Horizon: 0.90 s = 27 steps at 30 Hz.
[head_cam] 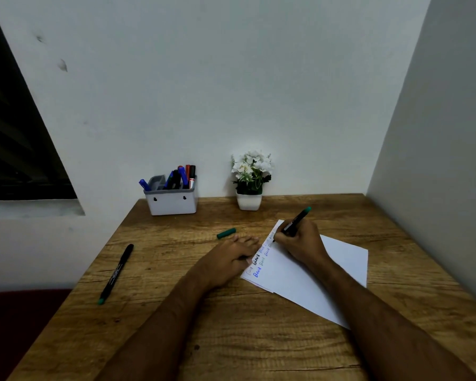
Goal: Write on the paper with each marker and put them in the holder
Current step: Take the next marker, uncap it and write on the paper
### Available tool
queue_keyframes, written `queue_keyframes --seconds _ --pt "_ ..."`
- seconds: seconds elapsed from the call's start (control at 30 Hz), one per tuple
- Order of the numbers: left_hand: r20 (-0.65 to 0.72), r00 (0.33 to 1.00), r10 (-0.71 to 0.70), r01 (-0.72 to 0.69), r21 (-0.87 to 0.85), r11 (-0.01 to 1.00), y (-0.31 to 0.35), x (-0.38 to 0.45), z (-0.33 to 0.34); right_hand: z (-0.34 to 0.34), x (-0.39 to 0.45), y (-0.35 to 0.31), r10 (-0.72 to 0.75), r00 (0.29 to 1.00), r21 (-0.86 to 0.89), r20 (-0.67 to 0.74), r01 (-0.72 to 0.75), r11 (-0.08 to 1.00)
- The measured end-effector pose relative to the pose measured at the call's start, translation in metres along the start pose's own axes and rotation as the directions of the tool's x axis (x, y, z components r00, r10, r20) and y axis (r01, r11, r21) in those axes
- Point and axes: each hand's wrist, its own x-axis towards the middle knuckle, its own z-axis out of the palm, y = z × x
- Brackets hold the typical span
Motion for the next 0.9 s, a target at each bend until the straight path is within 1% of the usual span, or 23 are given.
queue_keyframes --seconds 0.37,0.53,0.73,0.9 --pt "-0.005 1.000 0.007 -0.007 -0.002 1.000 -0.0016 0.0004 0.0013 0.0003 0.0014 -0.0002 0.016 1.000 0.024 -0.018 -0.016 1.000" --pt "-0.008 1.000 0.004 -0.004 -0.005 1.000 -0.0023 0.0003 0.0012 0.0000 0.0008 -0.0017 0.008 1.000 0.032 0.006 -0.008 0.999" --pt "0.001 1.000 -0.031 0.031 -0.016 0.999 -0.0024 0.0005 0.0002 -0.0023 -0.0001 -0.0011 0.031 0.997 0.097 -0.075 -0.024 0.995" --pt "-0.018 0.999 -0.049 0.049 -0.019 0.999 -0.0001 -0.0009 -0.0005 -0.0009 -0.0009 -0.0044 0.027 0.996 0.102 -0.086 -0.018 0.995"
